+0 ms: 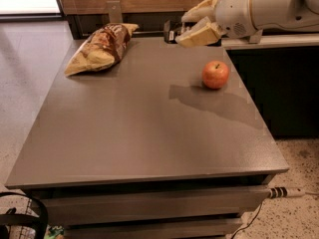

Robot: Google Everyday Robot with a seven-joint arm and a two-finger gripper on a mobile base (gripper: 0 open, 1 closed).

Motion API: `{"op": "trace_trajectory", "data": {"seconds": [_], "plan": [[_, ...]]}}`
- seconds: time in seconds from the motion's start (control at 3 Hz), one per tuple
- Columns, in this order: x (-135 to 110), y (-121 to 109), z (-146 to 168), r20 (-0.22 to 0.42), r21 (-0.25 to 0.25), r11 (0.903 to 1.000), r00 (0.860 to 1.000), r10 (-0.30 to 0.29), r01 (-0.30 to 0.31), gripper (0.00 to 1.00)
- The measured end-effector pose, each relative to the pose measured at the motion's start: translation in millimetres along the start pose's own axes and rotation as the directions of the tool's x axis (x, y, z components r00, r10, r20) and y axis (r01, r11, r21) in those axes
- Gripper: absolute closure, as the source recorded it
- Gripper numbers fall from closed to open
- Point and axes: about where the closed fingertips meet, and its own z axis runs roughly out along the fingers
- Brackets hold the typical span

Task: Move rxbar chocolate near brown chip bag

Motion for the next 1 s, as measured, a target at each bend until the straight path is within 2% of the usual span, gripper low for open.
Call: {"op": "trace_trajectory", "data": {"seconds": [0.33,0.67,1.0], "plan": [[0.6,-8.6,20.8,-0.04,-0.007,0.9997,0.999,-0.023,0.023,1.0],[8.6,-31.2,77.8,-0.086,-0.031,0.9983,0.995,-0.051,0.049,1.0],[37.0,-45.2,141.2,-0.125,-0.066,0.9976,0.992,-0.028,0.02,1.0]]}}
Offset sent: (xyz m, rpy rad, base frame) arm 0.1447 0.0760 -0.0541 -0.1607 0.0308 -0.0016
